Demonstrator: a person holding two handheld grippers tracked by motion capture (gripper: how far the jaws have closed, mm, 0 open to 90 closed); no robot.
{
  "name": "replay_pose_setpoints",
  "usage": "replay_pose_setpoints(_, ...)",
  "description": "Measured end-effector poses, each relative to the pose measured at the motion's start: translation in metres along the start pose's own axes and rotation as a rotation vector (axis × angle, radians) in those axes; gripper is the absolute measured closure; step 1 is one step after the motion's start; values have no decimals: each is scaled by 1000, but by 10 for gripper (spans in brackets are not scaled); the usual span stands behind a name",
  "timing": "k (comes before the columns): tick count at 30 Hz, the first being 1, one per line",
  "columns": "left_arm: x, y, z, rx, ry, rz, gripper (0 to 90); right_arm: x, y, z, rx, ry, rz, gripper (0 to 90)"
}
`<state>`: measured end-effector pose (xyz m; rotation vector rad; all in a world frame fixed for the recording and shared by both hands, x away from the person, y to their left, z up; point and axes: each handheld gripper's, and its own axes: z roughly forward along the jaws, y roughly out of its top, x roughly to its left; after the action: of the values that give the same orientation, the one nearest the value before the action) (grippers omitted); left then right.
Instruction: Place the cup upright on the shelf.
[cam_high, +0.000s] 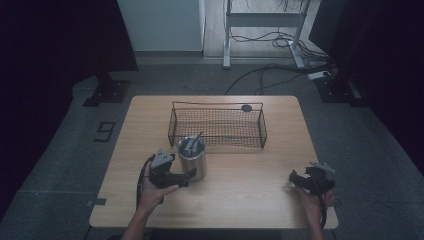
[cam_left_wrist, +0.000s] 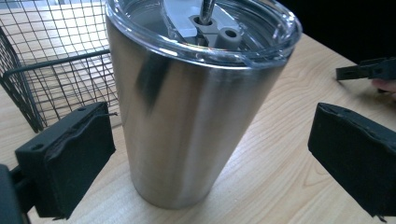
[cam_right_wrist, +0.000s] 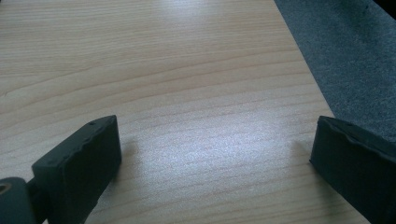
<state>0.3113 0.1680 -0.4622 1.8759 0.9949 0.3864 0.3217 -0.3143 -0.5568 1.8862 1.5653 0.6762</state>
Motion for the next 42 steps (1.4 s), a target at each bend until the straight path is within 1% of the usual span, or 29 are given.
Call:
replay_pose_setpoints(7, 3, 2, 15, 14, 28, 4, 5, 0, 0, 0, 0, -1, 0, 18)
replay_pose_setpoints(10, 4, 2, 19, 4, 39, 7, 6, 0, 0, 0, 0, -1, 0, 18)
replay_pose_setpoints(14, 5, 4, 23, 0, 39, 7, 6, 0, 0, 0, 0, -3, 4, 16)
replay_pose_setpoints(17, 4, 8, 28, 3, 27, 18, 5, -1, 0, 0, 0, -11, 10, 15)
replay_pose_setpoints(22, 3, 13, 37, 15, 49, 16, 7, -1, 0, 0, 0, -14, 12, 15)
replay_pose_setpoints(25, 3, 14, 39, 14, 55, 17, 7, -1, 0, 0, 1, -17, 14, 11)
replay_pose_setpoints(30, 3, 18, 48, 14, 69, 15, 2, -1, 0, 0, 2, -18, 15, 9)
replay_pose_setpoints(34, 3, 18, 51, 10, 79, 16, 6, -1, 0, 0, 1, -18, 15, 9)
replay_pose_setpoints(35, 3, 18, 54, 6, 81, 9, 6, -1, 0, 0, 2, -18, 15, 9)
replay_pose_setpoints(37, 3, 18, 55, 1, 88, 14, 10, -1, 0, 0, 2, -18, 16, 9)
replay_pose_setpoints(42, 3, 17, 57, -5, 82, 21, 14, -1, 0, 0, 2, -18, 15, 9)
